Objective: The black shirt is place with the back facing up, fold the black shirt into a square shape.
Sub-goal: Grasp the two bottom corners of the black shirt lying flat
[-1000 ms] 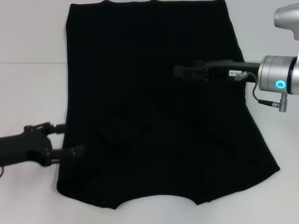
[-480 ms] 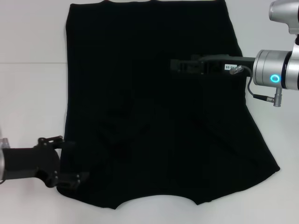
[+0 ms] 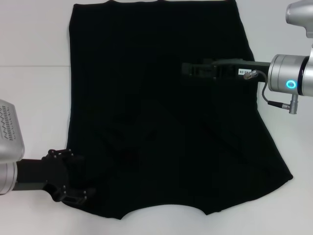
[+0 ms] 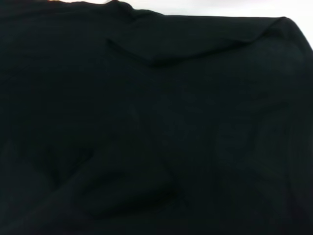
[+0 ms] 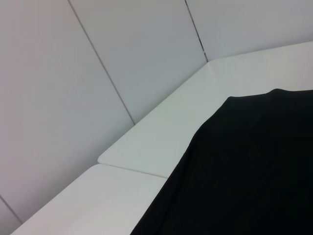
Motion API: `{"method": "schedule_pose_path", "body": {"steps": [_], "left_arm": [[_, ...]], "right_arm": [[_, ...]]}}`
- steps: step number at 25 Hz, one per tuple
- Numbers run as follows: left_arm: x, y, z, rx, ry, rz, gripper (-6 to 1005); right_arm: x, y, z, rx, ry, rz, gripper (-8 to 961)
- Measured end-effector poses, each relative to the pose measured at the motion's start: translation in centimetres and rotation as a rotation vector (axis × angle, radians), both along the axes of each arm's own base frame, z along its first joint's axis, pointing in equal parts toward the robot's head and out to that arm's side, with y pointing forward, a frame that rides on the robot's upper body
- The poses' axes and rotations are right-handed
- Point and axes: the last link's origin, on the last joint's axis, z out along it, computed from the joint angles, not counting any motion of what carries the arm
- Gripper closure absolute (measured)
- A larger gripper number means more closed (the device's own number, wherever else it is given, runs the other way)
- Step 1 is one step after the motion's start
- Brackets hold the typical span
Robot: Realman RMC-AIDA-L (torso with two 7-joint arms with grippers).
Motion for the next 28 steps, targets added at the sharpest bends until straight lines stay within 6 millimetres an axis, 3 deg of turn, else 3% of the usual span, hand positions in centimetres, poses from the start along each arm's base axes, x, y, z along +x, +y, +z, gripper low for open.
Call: {"method": "schedule_pose_path", "body": {"steps": [11,17,28], "left_arm": [[0.0,1.0,0.0,0.031,0.042,0.033,156],[-0.1,1.0,0.0,0.016,0.068,0.036,365],[0.1,0.7,0.1,-0.008,0.058,0.042,606]], "right_arm": [[0.2,0.1,0.4,0.007,0.002,-0.005,29],[0.2,0.1,0.4,0.01,0.003,-0.004,34],[0.3,0.1,0.5,0.013,-0.001,-0.003,44]]}}
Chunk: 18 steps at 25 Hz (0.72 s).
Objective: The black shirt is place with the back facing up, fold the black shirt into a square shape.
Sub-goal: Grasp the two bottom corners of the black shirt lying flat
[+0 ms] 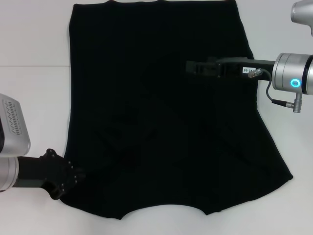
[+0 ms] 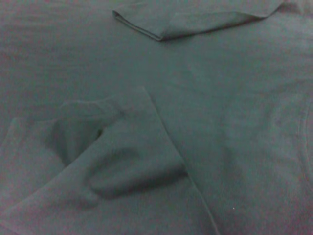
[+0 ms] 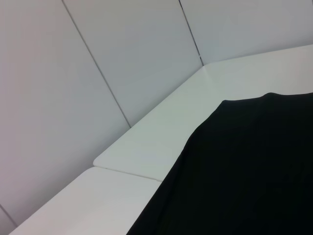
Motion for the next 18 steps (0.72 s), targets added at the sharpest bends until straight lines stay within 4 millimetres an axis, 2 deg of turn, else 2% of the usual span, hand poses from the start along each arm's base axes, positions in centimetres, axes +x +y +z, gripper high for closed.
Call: {"method": "schedule_pose_path", "body": {"steps": [5,8,18], "left_arm": [[-0.1,-0.1,0.3,0.015,-0.013,0.026,812],[-0.3,-0.1,0.8,0.044,-0.035,0.058,996],[-0.6,-1.2,2.2,0.107,-0.203,0.129,987]], "right_arm": [[0.5,-0.2,0.2,-0.005,-0.007,-0.009,48],[1.3,-0.5,0.4,-0.011,-0.008,-0.024,51],[4.8,-2.6,2.7,-0.06,0.021,-0.085,60]]}}
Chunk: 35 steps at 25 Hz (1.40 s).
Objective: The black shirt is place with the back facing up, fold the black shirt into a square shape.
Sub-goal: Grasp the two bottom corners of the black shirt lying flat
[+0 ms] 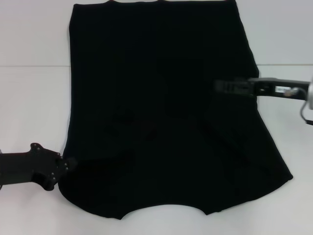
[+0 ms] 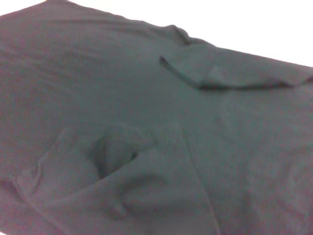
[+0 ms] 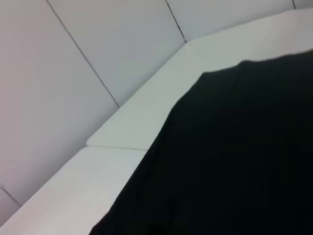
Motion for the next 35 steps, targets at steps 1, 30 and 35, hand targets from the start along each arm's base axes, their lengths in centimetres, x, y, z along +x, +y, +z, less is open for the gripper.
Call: {"method": "schedule_pose_path", "body": {"steps": [1,30,35], "left_arm": [[-0.2,-0.3,0.1,0.002,-0.023,0.012,986],[-2.0,-1.5,0.2,0.079,-0.16,0.093,961],[-2.0,-1.5,0.2,0.078,-0.162,0.092,957]], "right_arm": [[0.5,-0.2,0.4,-0.01,0.001,-0.013,61],[8.1,-5.1,4.7,-0.277,-0.142,-0.351,87],[8.5,-5.5,4.3,-0.312,-0.165,-0.374,91]]}}
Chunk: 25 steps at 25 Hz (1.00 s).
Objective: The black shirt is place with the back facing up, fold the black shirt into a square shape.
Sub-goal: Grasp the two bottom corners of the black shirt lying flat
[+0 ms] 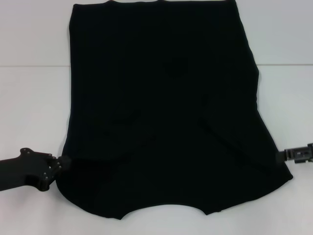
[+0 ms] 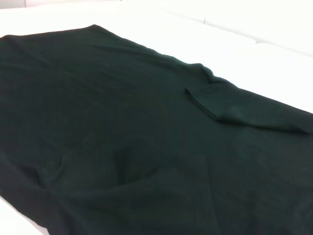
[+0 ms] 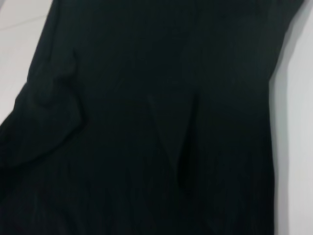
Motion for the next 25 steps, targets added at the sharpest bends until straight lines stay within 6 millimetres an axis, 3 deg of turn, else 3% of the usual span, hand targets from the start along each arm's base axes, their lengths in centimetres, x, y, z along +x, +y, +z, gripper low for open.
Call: {"method": "schedule_pose_path", "body": {"steps": [14,25], "left_arm": [[0.2,0.1,-0.1,-0.002,-0.002,-0.004,945],[0.2,0.1,-0.1,-0.001,-0.003,-0.004,935]], "right_arm": [[0.5,-0.8,-1.0,-0.066,-0.034,-0.016,104],[-0.4,-0.6,-2.0,-0.086,-0.019,-0.002,113]]}}
